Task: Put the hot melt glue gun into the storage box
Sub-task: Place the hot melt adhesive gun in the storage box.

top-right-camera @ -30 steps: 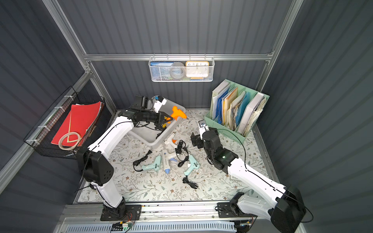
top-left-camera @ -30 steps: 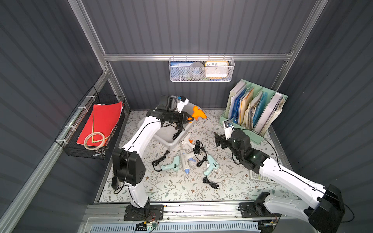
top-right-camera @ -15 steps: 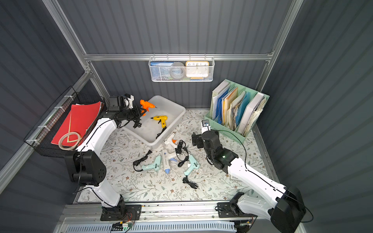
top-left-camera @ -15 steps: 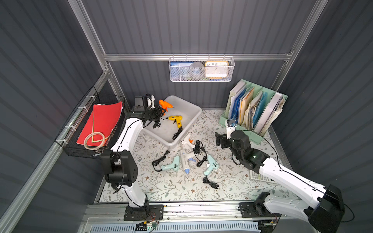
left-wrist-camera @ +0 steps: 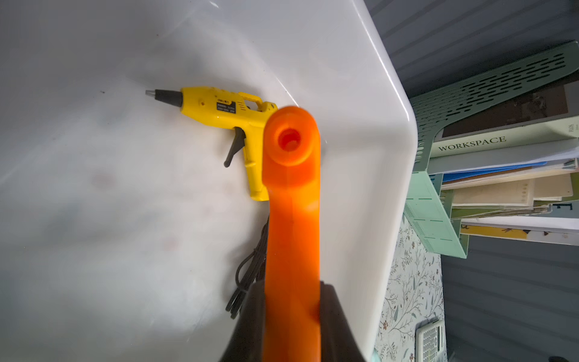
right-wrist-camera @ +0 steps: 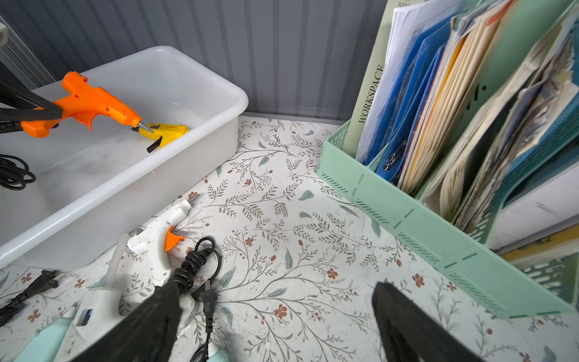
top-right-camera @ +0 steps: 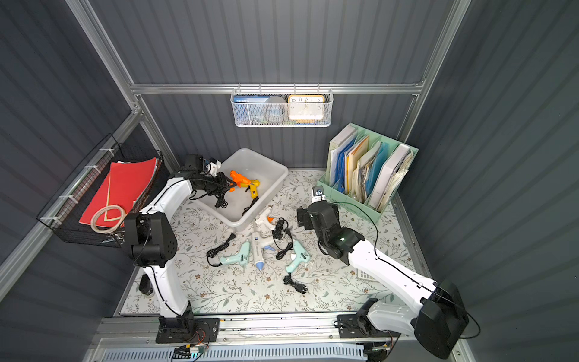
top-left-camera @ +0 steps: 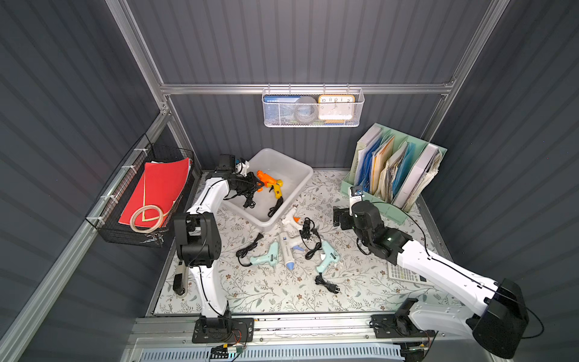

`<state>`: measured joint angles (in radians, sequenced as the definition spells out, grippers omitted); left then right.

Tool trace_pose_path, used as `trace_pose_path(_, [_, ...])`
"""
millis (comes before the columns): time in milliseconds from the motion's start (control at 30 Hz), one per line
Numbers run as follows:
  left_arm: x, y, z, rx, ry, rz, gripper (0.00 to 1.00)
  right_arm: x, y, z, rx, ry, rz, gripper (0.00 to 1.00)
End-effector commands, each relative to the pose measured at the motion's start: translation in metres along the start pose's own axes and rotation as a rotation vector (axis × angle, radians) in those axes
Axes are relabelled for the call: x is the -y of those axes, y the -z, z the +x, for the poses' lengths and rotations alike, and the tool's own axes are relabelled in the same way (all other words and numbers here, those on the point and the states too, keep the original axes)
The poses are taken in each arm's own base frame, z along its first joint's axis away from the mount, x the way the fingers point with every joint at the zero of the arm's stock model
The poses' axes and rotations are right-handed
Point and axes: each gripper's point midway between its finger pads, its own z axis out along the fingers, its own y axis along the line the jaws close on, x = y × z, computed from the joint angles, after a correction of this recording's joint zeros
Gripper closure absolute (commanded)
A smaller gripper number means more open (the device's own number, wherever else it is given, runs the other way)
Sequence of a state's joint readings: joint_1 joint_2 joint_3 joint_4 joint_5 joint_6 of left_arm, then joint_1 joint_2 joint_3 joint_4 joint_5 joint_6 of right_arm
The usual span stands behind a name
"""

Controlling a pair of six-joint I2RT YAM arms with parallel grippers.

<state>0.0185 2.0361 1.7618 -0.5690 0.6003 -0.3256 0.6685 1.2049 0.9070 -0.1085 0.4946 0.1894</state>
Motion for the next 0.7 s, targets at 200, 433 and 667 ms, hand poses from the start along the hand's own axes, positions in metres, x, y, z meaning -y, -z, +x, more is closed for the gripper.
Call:
trace_pose_path(200, [-0.008,-0.034,0.024,-0.160,-0.036,0.022,0.99,-0.002,-0.012,0.006,-0.088,-0.042,0.049,0.01])
trace_pose_path(433, [-0.021,-0.061,0.036,-0.246,-0.054,-0.032,0.93,-0.002,-0.017,0.023,-0.164,-0.087,0.071,0.01])
trace_pose_path(667, [-0.045,-0.072,0.042,-0.279,-0.047,-0.115,0.67,-0.008,-0.020,0.059,-0.322,-0.141,0.061,0.01])
